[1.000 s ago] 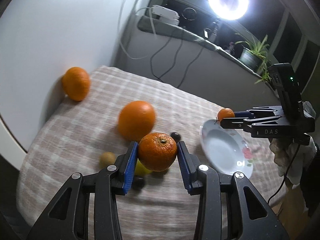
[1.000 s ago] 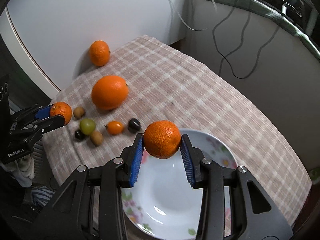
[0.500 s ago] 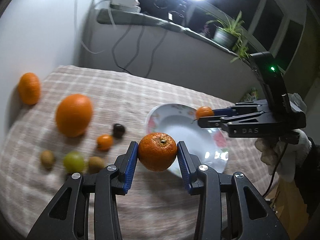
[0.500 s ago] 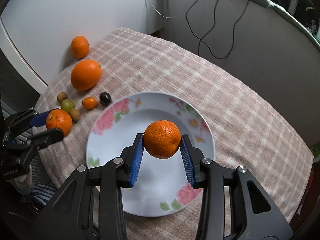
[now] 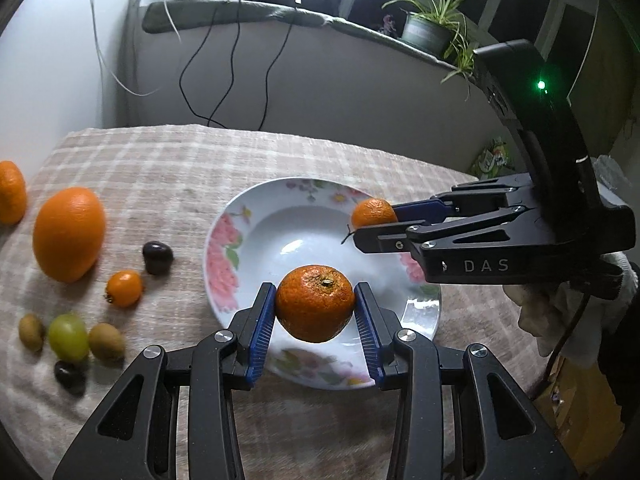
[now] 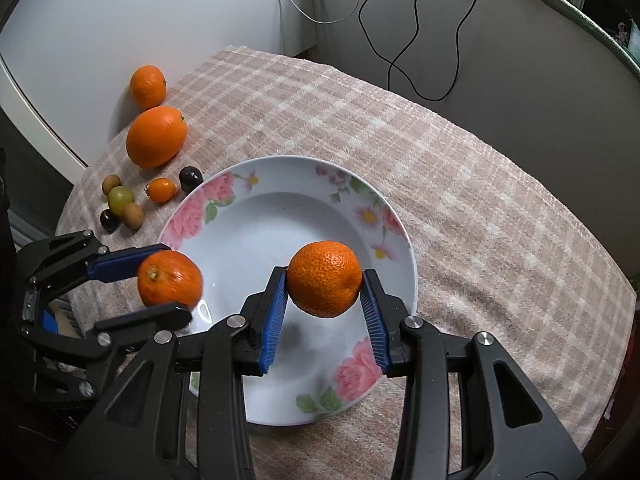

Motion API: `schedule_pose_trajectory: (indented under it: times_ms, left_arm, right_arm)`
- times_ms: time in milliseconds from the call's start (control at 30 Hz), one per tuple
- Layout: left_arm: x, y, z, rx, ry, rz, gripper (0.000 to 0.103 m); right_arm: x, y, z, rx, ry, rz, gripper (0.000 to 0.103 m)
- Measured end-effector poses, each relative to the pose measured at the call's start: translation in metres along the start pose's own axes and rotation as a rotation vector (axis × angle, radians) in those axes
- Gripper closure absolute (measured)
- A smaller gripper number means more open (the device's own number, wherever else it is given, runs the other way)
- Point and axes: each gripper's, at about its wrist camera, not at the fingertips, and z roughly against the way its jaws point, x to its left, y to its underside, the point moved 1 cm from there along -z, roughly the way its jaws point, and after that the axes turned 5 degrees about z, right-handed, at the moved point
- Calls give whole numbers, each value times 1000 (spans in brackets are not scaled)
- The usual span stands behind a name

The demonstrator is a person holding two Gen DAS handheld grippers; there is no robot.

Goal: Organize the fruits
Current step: 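Carry both held tangerines over the white floral plate, then lower the tangerines into the plate and open both grippers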

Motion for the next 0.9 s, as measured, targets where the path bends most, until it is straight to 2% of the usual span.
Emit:
schedule_pose_trajectory:
  times_ms: [900]
  left_arm:
    - [-6, 0, -11, 35, -28, -41, 64]
  right_arm:
    - [3, 0, -6, 14, 13, 24, 63]
